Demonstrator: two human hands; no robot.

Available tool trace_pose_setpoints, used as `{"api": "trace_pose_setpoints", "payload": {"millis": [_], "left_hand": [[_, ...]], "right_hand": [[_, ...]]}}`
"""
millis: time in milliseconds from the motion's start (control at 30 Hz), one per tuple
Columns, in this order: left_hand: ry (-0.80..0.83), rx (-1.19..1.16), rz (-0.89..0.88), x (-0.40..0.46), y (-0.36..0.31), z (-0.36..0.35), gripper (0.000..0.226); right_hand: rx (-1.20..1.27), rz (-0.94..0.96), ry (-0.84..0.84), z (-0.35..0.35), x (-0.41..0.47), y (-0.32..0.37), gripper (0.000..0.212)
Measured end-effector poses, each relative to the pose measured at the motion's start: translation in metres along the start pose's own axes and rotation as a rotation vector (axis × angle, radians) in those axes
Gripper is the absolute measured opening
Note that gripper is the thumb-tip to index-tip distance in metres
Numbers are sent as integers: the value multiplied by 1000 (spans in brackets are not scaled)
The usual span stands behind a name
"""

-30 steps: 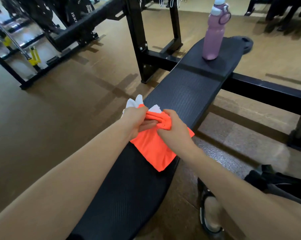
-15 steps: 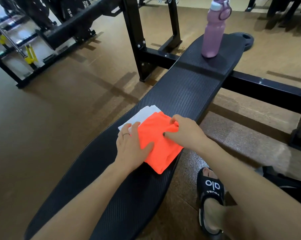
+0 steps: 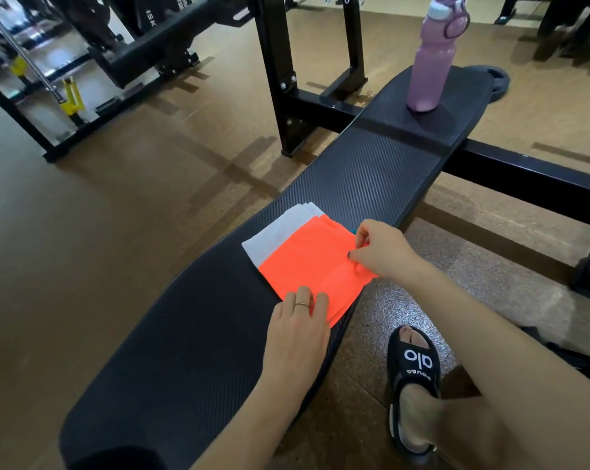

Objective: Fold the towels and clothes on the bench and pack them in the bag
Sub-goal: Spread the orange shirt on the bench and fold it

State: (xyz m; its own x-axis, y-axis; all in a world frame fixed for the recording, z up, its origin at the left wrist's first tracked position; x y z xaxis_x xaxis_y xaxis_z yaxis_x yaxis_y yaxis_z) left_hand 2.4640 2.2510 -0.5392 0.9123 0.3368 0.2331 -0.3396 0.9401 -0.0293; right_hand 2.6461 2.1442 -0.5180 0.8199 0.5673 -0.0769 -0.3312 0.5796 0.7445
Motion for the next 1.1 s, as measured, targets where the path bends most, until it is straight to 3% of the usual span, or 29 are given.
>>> {"api": "trace_pose_setpoints", "payload": {"millis": [100,267,367,433,500,567,633,733,900,1100], "left_hand": [[-82,47,-106,-7,-5,-8,11],[-79,106,-188,-17,-5,-11,36],[2,-28,-135,-19,-5,-6,31],[121,-331,104,-13,1,1,24],[233,-691,528,0,13,6,12],[352,-957,945,14,20,6,23],[436,-1150,1168,25,20,1,36],[518,-1467,1360,37,16,-7,63],[607,-1683,1263,40,15,7,37],[633,-1629,1157,18,30,25,41]], "right_hand": [[28,11,8,0,-1,-2,11],[-104,111,61,-6,-8,-4,18],[-302,130,85,-9,-8,-5,32],[-284,85,116,-9,-7,-7,44],[-247,57,112,-8,-5,-10,52],[-198,15,102,-9,-4,-12,50],[-126,-32,112,-11,-3,-13,42],[-30,-68,118,-11,-3,-17,35],[164,-162,140,-13,-10,-26,32],[576,-308,184,-26,-38,-17,28]]}}
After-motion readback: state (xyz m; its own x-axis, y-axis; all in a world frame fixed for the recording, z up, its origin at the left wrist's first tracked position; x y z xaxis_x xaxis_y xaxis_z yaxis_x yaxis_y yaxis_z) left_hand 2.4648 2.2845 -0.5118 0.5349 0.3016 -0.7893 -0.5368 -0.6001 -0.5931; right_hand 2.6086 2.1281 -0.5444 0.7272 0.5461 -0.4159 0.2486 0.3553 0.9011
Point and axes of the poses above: each hand's wrist, its own x-axis towards the middle knuckle, its own z-axis out of the back of the hand, y = z × x, the point moved 2 cm from there along x, towards the middle knuckle, and after that the axes turned 15 degrees about z, right-handed, at the moved point
